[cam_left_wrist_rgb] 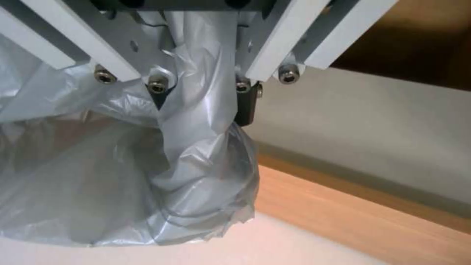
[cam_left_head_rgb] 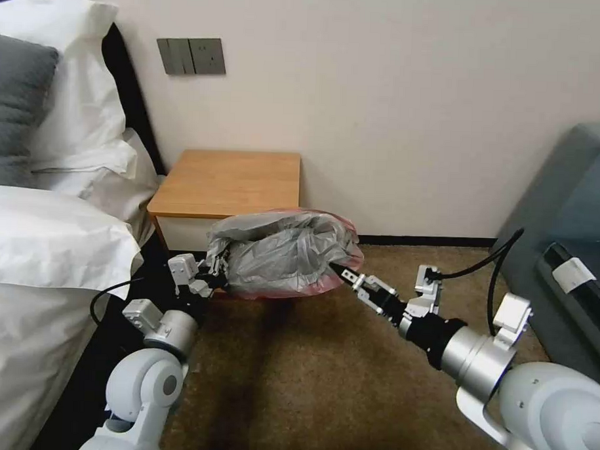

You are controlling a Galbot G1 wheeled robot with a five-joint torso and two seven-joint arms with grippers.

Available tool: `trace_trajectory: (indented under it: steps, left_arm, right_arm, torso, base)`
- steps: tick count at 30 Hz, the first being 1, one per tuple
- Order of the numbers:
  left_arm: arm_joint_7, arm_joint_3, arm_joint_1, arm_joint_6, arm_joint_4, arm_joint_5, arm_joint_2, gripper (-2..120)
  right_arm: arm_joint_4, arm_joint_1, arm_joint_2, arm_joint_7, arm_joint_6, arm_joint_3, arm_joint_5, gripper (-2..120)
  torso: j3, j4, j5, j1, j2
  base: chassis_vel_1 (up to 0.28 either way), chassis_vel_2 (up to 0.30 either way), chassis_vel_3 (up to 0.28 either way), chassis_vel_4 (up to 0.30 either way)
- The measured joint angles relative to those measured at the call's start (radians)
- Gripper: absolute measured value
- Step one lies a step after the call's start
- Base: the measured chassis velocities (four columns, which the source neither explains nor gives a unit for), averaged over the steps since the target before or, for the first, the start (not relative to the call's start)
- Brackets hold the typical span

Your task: Pick up the garbage bag from the table and place it over the trash can.

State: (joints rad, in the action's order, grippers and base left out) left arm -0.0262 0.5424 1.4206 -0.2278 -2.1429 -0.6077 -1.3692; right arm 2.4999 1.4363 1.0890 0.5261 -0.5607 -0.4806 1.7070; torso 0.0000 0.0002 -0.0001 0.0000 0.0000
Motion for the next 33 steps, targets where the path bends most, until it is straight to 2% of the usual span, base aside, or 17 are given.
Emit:
trace_trajectory:
  steps: [9,19,21,23,25,29,32,33]
  left_arm:
    - [0.030,-0.001,0.042,-0.030,-0.064,0.002,0.003,7]
    - [0.043,0.004,0.072,-0.048,-0.091,0.012,-0.008,7]
    - [0.043,0.001,0.077,-0.051,-0.093,0.021,-0.016,7]
    - [0.043,0.000,0.078,-0.056,-0.095,0.024,-0.019,7]
    - [0.046,-0.003,0.080,-0.062,-0.096,0.028,-0.024,7]
    - [0.046,-0.005,0.080,-0.065,-0.098,0.030,-0.028,7]
    - [0.049,-0.009,0.079,-0.067,-0.099,0.034,-0.032,7]
    - [0.049,-0.009,0.079,-0.067,-0.099,0.034,-0.032,7]
  right_arm:
    - [0.000,0.090,0.041,0.004,-0.018,-0.020,0.007,100]
    - [0.000,0.058,0.058,-0.005,-0.017,-0.006,0.032,99]
    - [0.002,0.040,0.059,-0.006,-0.017,0.000,0.042,91]
    - [0.004,0.035,0.059,-0.008,-0.017,0.001,0.045,88]
    - [0.003,0.031,0.060,-0.014,-0.018,0.001,0.049,76]
    - [0.003,0.030,0.060,-0.016,-0.018,0.002,0.053,67]
    - [0.003,0.031,0.060,-0.019,-0.019,0.002,0.053,53]
    - [0.003,0.031,0.060,-0.019,-0.019,0.002,0.053,53]
  torso:
    - [0.000,-0.0002,0.0000,0.000,0.000]
    - [0.000,-0.0001,0.0000,0.000,0.000]
    - [0.000,-0.0001,0.0000,0.000,0.000]
    - [0.000,-0.0001,0.0000,0.000,0.000]
    - [0.000,-0.0002,0.0000,0.000,0.000]
    - [0.000,-0.0002,0.0000,0.000,0.000]
    - [0.000,-0.0002,0.0001,0.000,0.000]
    - [0.000,-0.0002,0.0001,0.000,0.000]
  base:
    - [0.000,0.000,0.000,0.000]
    - [0.000,0.000,0.000,0.000]
    - [0.000,0.000,0.000,0.000]
    - [0.000,0.000,0.000,0.000]
    - [0.000,0.000,0.000,0.000]
    - [0.000,0.000,0.000,0.000]
    - [0.000,0.000,0.000,0.000]
    - [0.000,0.000,0.000,0.000]
